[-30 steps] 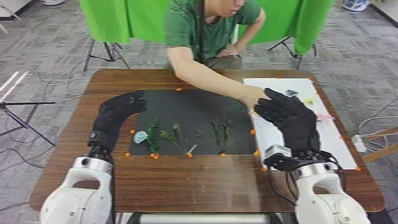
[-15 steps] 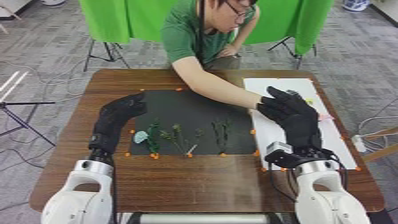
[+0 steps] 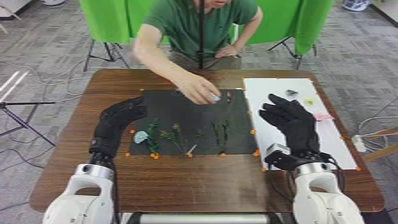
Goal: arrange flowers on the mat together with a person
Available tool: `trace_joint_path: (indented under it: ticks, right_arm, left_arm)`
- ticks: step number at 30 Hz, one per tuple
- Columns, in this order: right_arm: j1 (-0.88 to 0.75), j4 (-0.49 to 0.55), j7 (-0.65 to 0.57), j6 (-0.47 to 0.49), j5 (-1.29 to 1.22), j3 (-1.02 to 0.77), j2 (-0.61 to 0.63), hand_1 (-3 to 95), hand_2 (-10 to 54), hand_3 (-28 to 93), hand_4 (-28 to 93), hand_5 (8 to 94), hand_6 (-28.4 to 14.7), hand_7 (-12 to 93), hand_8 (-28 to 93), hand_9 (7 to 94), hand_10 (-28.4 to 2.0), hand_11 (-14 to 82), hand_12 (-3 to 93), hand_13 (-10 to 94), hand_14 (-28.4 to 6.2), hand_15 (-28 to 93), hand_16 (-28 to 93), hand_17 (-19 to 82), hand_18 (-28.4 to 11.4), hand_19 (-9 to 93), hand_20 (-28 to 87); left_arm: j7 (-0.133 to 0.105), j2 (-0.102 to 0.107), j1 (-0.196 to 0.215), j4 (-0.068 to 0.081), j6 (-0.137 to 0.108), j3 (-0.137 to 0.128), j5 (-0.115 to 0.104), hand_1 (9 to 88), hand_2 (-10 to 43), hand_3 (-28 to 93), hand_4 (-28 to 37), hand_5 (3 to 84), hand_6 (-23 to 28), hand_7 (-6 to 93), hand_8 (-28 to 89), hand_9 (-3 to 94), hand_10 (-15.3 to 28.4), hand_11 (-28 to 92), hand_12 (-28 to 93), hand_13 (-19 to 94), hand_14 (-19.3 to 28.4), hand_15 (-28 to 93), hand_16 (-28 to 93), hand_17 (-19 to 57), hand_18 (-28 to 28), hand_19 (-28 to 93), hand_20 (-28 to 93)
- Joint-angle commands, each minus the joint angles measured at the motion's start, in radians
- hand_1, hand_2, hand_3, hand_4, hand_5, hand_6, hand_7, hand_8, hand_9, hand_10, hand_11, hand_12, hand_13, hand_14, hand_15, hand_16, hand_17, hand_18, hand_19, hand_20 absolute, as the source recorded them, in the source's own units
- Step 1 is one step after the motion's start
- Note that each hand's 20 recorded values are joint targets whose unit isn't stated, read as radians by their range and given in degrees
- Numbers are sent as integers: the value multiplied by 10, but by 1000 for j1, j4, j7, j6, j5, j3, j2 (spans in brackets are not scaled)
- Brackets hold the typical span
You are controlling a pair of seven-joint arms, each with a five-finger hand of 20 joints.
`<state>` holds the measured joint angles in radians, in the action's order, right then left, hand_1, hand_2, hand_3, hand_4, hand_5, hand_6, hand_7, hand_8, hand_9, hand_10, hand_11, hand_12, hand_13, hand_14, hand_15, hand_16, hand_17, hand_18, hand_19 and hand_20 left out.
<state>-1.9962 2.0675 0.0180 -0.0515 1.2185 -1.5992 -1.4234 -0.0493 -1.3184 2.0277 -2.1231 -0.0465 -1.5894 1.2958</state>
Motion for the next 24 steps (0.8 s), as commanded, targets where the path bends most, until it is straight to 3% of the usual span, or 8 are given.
trace_joint_path:
  ticks: [1, 24]
  right_arm:
    - [-3, 9, -1, -7, 8, 0, -8, 107, 77, 740, -154, 524, -19, 129, -74, 551, -159, 78, 186, 462, -165, 138, 255, 213, -155, 184, 333]
    - [14, 4, -2, -27, 9, 14, 8, 107, 78, 743, -153, 529, -20, 132, -75, 544, -158, 79, 187, 445, -158, 132, 256, 211, -155, 189, 333]
  left_arm:
    - [6, -8, 11, 11, -15, 0, -6, 290, 7, 619, -198, 484, 57, 146, -55, 479, 148, 220, 131, 385, 207, 256, -2, 75, 169, 227, 189]
    - [14, 2, -2, 36, -17, 0, -15, 291, 8, 621, -198, 485, 56, 149, -56, 479, 147, 221, 131, 385, 206, 257, -2, 74, 169, 225, 189]
